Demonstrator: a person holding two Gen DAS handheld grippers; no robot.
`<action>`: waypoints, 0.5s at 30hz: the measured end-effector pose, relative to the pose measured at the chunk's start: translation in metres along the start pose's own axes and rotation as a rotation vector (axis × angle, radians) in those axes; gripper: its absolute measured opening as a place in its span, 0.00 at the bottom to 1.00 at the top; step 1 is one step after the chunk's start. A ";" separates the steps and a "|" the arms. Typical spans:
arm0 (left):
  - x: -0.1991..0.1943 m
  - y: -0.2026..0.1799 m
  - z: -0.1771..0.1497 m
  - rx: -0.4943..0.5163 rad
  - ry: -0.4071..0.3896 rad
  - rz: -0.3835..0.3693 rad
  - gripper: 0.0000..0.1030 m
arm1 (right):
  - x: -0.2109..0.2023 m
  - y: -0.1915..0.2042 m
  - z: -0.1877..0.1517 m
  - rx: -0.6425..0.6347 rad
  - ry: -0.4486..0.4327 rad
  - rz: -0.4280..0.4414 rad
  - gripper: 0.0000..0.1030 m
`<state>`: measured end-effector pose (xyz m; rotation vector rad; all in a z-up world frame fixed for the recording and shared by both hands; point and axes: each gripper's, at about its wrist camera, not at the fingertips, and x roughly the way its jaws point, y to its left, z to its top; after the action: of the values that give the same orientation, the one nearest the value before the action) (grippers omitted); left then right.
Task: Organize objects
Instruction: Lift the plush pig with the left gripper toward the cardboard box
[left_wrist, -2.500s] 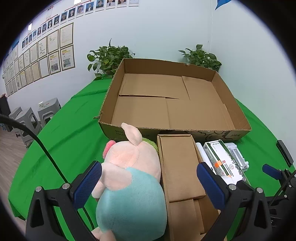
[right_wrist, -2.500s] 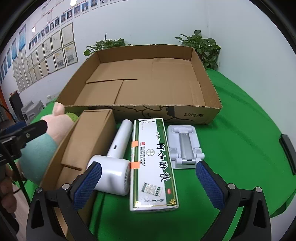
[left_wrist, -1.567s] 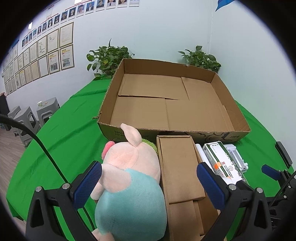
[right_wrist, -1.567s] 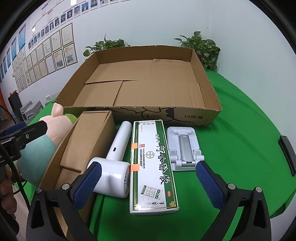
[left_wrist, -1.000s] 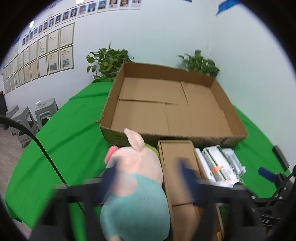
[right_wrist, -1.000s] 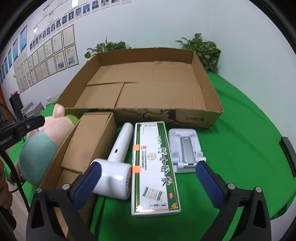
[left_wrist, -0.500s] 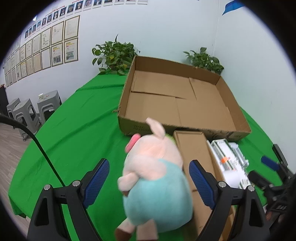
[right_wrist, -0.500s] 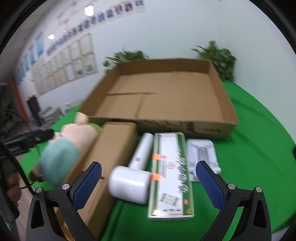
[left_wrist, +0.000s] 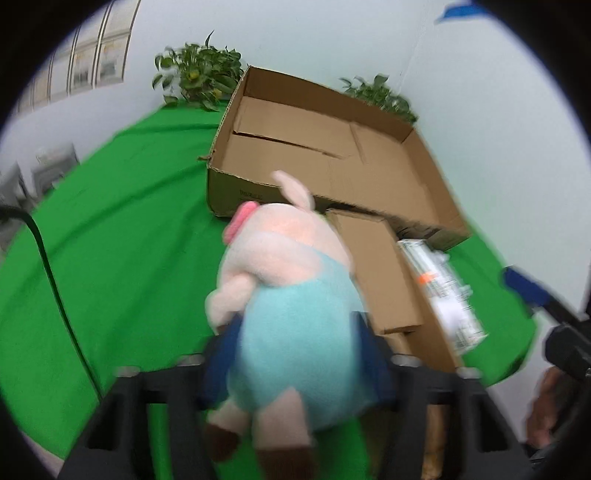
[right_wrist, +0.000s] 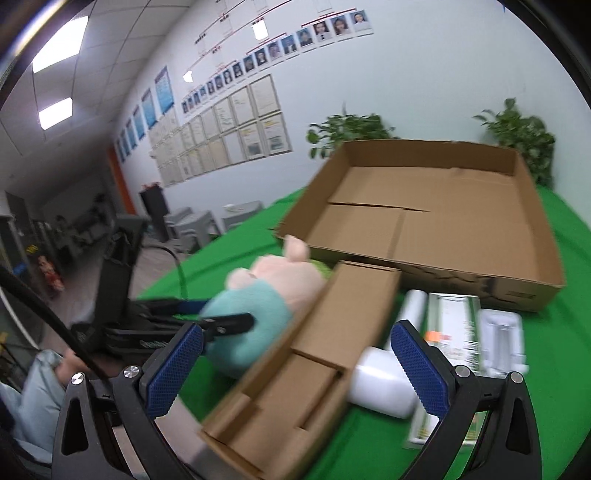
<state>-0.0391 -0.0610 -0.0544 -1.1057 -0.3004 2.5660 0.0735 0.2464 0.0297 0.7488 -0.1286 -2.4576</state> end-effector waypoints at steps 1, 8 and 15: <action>-0.004 0.003 -0.001 -0.009 -0.005 0.002 0.49 | 0.003 0.004 0.005 0.019 0.005 0.038 1.00; -0.038 0.023 -0.019 -0.064 -0.044 0.036 0.45 | 0.053 0.032 0.034 0.116 0.071 0.230 1.00; -0.056 0.051 -0.037 -0.159 -0.074 0.014 0.45 | 0.138 0.071 0.037 0.189 0.293 0.296 1.00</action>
<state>0.0129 -0.1270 -0.0584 -1.0704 -0.5242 2.6377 -0.0068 0.1095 0.0109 1.0801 -0.3380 -2.0516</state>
